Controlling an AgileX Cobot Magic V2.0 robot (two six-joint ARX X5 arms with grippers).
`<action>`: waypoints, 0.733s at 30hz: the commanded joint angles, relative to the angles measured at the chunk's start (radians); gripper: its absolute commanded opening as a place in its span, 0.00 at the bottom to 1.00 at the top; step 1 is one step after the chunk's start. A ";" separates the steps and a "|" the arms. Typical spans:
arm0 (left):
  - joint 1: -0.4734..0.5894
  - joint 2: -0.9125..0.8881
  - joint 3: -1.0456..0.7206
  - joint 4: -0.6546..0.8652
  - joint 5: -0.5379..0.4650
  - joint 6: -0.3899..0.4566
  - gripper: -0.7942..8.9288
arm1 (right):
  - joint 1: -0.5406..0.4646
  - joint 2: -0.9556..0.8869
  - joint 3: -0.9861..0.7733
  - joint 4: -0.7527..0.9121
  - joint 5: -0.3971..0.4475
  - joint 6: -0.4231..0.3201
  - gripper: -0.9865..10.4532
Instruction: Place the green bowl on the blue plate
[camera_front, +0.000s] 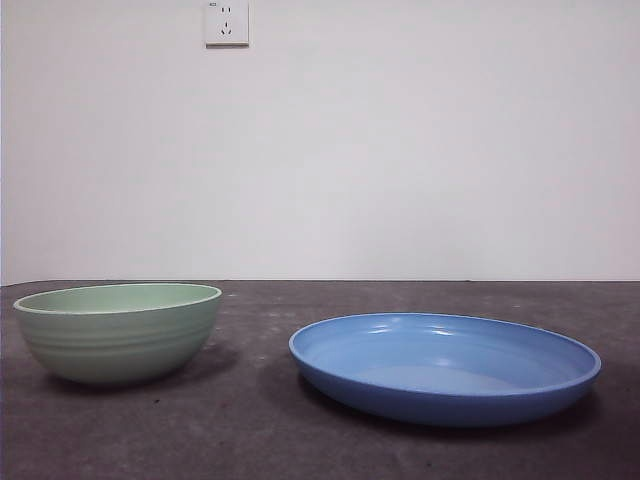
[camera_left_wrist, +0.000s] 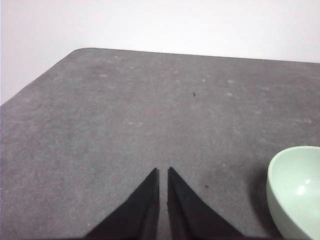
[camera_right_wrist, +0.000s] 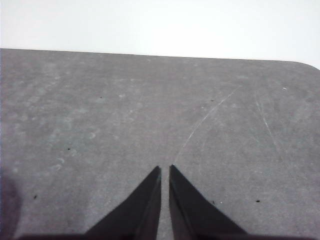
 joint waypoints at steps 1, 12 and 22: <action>0.002 -0.001 -0.020 0.029 -0.005 -0.022 0.10 | 0.000 -0.003 -0.006 0.027 -0.018 0.074 0.11; -0.019 0.035 0.074 0.013 0.034 -0.153 0.10 | 0.001 0.003 0.089 0.003 -0.074 0.250 0.10; -0.048 0.251 0.328 0.013 0.112 -0.193 0.10 | 0.000 0.148 0.363 -0.136 -0.242 0.327 0.10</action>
